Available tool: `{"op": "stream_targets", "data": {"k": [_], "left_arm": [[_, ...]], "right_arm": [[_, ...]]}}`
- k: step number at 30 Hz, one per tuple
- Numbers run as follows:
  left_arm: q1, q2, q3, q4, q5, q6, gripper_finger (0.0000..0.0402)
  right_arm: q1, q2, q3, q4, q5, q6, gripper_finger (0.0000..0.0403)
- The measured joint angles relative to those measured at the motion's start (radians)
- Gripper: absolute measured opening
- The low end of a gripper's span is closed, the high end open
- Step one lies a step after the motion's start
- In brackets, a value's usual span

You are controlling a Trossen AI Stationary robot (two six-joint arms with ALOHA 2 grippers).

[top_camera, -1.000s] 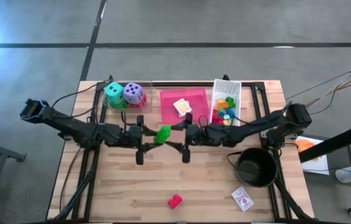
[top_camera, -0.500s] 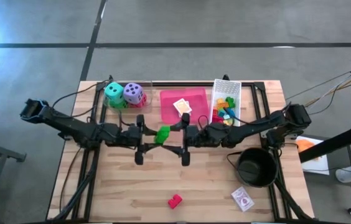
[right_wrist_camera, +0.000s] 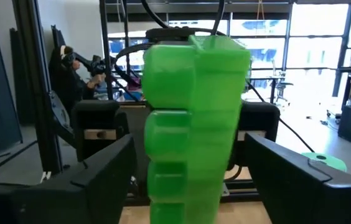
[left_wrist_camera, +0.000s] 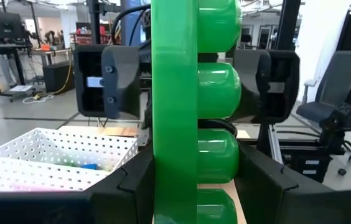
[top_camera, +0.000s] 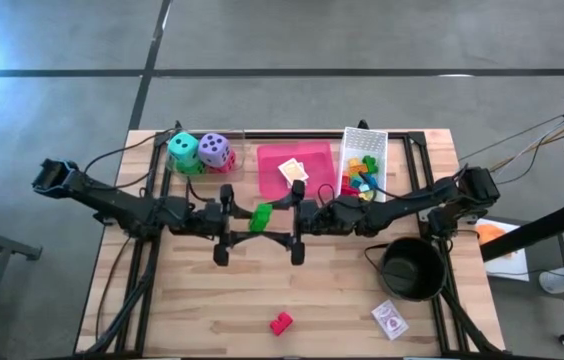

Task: Pick & Place Toys
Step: Put the large green game piece into the white bin

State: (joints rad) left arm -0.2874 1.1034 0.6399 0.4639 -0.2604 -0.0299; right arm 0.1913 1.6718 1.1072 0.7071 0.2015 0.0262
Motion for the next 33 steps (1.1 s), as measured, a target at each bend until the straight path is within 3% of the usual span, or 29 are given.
{"op": "stream_targets", "data": {"k": [12,21,28,33], "left_arm": [[-0.001,0.085,0.002,0.105,0.002,-0.002,0.0170],[-0.001,0.079,0.002,0.098,0.004,0.005,0.0173],[0.000,0.069,0.002,0.038,-0.010,0.050,0.0291],[0.000,0.030,0.003,-0.056,-0.056,0.048,0.0344]], "right_arm": [[-0.003,0.000,-0.001,0.006,-0.013,0.019,0.0164],[-0.003,0.000,-0.002,0.003,-0.027,0.023,0.0162],[-0.010,-0.020,0.017,-0.157,0.054,0.066,0.0162],[-0.019,-0.059,0.073,-0.365,0.104,0.079,0.0162]]}}
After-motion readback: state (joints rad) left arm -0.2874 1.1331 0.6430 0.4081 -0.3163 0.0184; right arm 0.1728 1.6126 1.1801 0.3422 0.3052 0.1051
